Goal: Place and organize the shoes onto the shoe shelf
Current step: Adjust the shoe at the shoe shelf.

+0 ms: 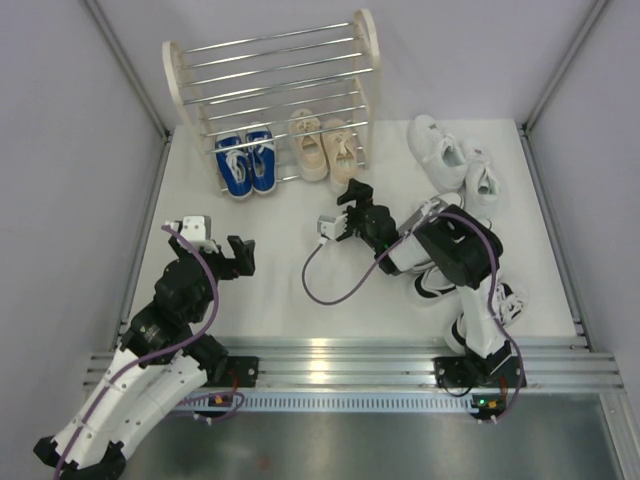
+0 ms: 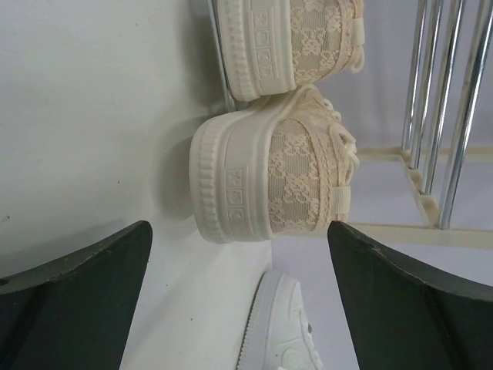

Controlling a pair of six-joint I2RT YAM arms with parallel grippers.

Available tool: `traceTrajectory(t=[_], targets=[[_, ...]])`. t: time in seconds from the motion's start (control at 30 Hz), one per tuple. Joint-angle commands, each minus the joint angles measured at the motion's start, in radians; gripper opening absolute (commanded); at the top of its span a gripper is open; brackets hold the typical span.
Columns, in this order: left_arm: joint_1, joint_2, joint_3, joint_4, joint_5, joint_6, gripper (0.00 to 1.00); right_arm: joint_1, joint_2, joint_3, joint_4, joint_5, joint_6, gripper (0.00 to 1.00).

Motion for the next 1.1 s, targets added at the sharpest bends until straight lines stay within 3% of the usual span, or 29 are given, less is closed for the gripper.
traceTrajectory(t=[0.0, 0.27, 0.73, 0.9, 0.97, 1.07], targets=[[-0.001, 0.000, -0.004, 0.021, -0.002, 0.013, 0.98, 0.016, 0.051, 0.065, 0.118, 0.018, 0.002, 0.97], [-0.001, 0.001, -0.006, 0.021, -0.005, 0.011, 0.98, 0.009, 0.129, 0.099, 0.172, 0.002, -0.020, 0.83], [-0.001, -0.002, -0.006, 0.021, -0.007, 0.011, 0.98, -0.006, 0.171, 0.128, 0.169, 0.015, 0.003, 0.45], [0.001, -0.002, -0.004, 0.021, -0.008, 0.011, 0.98, -0.007, 0.185, 0.122, 0.222, 0.010, -0.020, 0.28], [0.001, -0.003, -0.006, 0.021, -0.008, 0.011, 0.98, -0.009, 0.186, 0.117, 0.245, 0.010, -0.023, 0.27], [-0.001, -0.003, -0.004, 0.021, -0.010, 0.011, 0.98, -0.010, 0.186, 0.102, 0.294, 0.010, -0.029, 0.54]])
